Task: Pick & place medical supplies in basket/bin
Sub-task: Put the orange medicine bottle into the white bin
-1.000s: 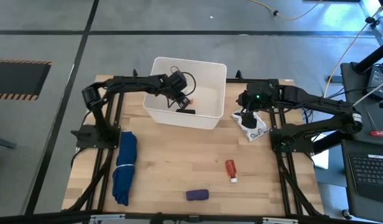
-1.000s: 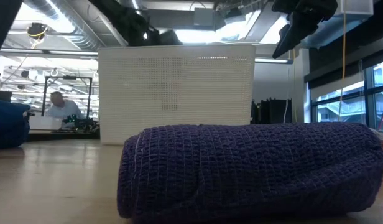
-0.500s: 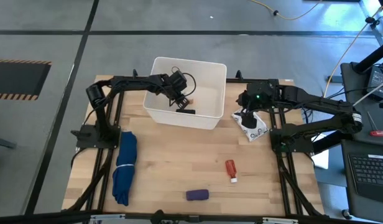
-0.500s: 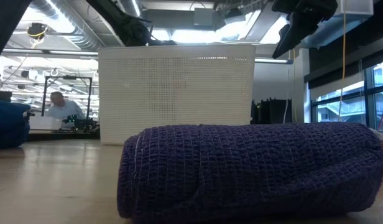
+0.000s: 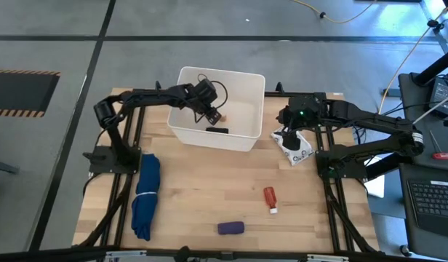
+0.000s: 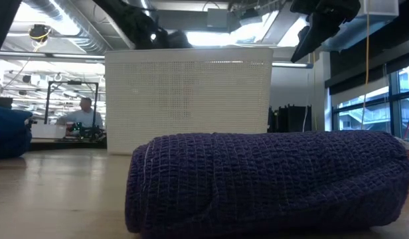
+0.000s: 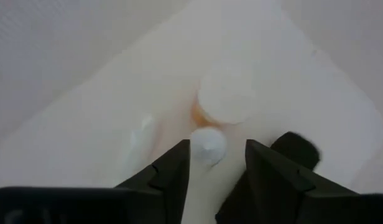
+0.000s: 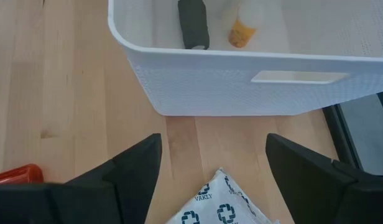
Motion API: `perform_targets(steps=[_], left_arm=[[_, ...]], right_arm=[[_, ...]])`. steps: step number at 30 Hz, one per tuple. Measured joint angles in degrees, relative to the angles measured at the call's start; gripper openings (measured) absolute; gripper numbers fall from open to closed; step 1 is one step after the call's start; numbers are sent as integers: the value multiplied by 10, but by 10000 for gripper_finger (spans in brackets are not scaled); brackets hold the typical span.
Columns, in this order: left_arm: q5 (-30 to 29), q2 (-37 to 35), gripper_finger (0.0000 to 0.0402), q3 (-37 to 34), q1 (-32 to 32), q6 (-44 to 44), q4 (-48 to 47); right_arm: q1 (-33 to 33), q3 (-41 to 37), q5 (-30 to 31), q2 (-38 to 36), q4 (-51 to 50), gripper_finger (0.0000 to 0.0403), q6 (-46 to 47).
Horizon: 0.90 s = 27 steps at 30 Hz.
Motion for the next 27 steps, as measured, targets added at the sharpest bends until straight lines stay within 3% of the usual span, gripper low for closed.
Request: perform_targets(steps=[4,10,14,19,23,27], left_arm=[[23,-28,169,0,0,-2,12],[28,-75,200,0,0,-52,35],[29,-113,209,0,0,-60,71],[46,-163,207,0,-1,-70,143],[108,-200,206,0,-9,-70,205],[160,-242,207,0,-26,-58,262]], right_arm=[[0,0,0,0,4,289,-15],[0,-1,0,0,41,289,-128],[0,-1,0,0,65,289,-127],[0,-1,-2,0,83,289,-23],[0,-1,-24,0,118,289,125],[16,1,-70,0,126,289,197]])
